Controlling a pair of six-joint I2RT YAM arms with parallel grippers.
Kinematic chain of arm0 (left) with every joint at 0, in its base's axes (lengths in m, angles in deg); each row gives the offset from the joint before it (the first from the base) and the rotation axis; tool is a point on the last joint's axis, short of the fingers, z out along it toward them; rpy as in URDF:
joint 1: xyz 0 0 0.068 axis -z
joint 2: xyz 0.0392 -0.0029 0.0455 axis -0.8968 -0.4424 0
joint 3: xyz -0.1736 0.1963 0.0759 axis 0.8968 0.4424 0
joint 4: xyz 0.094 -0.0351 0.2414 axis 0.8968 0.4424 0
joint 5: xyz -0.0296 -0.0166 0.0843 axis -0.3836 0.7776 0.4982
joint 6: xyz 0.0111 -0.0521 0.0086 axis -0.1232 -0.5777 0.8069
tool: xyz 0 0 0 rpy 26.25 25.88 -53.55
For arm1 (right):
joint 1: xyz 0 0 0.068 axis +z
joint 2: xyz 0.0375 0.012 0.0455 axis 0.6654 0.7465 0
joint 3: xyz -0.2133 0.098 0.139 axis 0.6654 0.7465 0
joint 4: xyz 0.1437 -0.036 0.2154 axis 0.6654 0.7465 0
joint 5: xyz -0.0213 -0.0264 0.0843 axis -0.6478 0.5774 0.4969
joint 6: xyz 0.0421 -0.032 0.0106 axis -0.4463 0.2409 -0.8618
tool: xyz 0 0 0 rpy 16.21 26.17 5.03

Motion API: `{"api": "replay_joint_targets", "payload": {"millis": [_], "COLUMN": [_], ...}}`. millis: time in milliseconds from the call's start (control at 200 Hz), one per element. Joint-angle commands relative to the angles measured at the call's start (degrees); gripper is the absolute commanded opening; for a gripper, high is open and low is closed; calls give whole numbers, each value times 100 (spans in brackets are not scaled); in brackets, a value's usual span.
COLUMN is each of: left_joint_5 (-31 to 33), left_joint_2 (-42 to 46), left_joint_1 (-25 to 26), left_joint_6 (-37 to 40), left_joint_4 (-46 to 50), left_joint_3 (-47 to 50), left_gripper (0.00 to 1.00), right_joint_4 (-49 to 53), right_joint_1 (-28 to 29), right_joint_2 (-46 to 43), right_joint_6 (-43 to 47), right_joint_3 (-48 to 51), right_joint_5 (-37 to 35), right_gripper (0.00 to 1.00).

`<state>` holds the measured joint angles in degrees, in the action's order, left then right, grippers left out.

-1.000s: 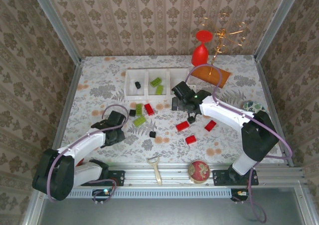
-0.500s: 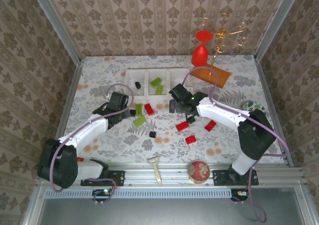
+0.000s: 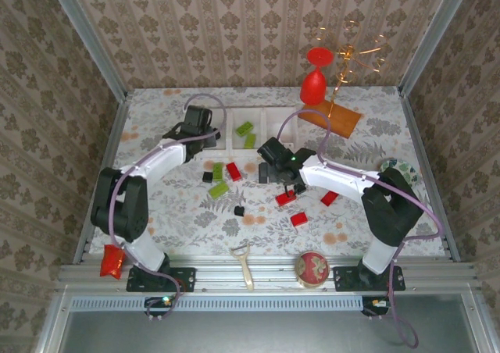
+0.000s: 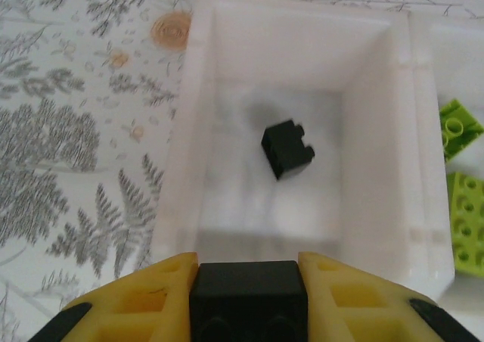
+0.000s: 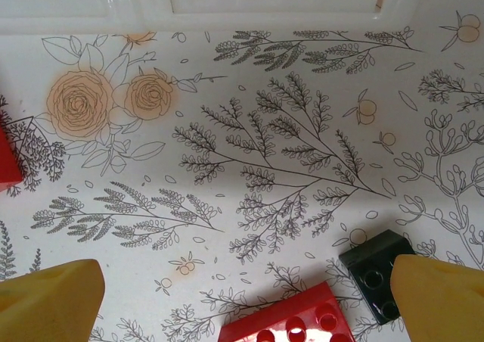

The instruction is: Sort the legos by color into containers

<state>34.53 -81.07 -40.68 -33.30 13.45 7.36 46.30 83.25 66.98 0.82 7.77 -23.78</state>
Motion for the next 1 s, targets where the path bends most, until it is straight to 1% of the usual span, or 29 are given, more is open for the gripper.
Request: {"api": "replay_joint_targets", "payload": {"millis": [0,115,180,365,510,735,905,1000], "left_joint_5": [-145,-101,-43,6,69,29,51,143], "left_joint_2": [-335,-641,-756,-892,-784,-322,328,804], "left_joint_1": [-39,-39,-45,-44,-48,-54,-51,-61], "left_joint_6": [301,350,366,394,393,334,150,-40], "left_joint_4": [7,110,150,304,342,330,241,124], "left_joint_3": [-464,-766,-870,-1035,-1010,-787,-249,249], "left_gripper": [31,32,33,45,55,64,81,96], "right_joint_4": [-176,-240,-281,-380,-457,-549,-540,-540], "right_joint_1": [54,65,73,95,144,297,398,426], "right_joint_2": [79,142,189,402,544,740,988,1126], "right_joint_6": [-68,-97,-97,-55,3,229,423,513], "right_joint_3": [-73,-99,-132,-252,-370,-627,-924,-1092], "right_joint_5": [78,161,226,421,502,548,606,683], "right_gripper": [98,96,93,87,82,78,75,74]}}
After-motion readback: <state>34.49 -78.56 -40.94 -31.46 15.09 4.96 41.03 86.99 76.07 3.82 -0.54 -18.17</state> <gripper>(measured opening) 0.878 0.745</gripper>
